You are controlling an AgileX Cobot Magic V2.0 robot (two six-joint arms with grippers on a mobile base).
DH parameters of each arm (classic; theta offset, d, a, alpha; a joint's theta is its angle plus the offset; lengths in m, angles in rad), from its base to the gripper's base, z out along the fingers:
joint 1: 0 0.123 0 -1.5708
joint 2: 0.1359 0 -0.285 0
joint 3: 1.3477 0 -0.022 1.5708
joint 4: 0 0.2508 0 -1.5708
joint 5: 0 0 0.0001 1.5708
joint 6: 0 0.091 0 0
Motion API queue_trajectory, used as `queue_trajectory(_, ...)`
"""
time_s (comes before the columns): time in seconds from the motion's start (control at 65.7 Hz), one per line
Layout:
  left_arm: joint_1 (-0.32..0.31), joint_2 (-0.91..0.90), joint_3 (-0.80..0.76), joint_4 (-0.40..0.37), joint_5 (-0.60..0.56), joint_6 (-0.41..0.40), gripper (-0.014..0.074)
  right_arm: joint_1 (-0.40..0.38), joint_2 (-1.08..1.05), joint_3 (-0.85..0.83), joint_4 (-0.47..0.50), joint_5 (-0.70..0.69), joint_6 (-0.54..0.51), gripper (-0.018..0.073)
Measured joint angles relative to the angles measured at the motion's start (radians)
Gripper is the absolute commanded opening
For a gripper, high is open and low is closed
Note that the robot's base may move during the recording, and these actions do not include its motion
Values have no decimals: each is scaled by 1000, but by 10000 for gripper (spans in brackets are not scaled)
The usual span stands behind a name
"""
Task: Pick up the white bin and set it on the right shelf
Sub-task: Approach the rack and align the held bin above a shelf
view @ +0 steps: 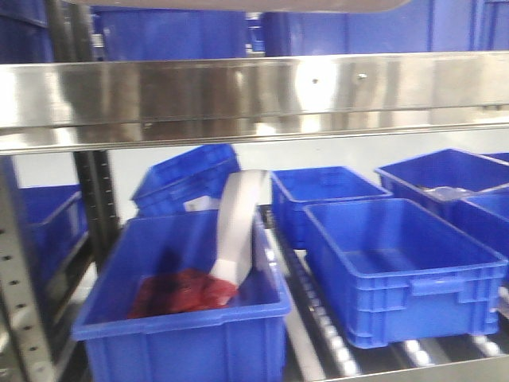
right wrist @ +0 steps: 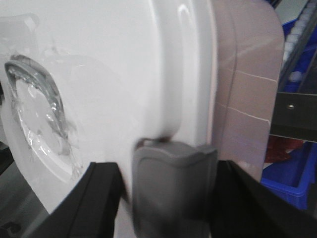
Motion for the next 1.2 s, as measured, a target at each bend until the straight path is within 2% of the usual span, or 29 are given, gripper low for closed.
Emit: queue_trajectory(1.203,0,0,0,-1,0,0,241,0,0,0,2,0,0,414)
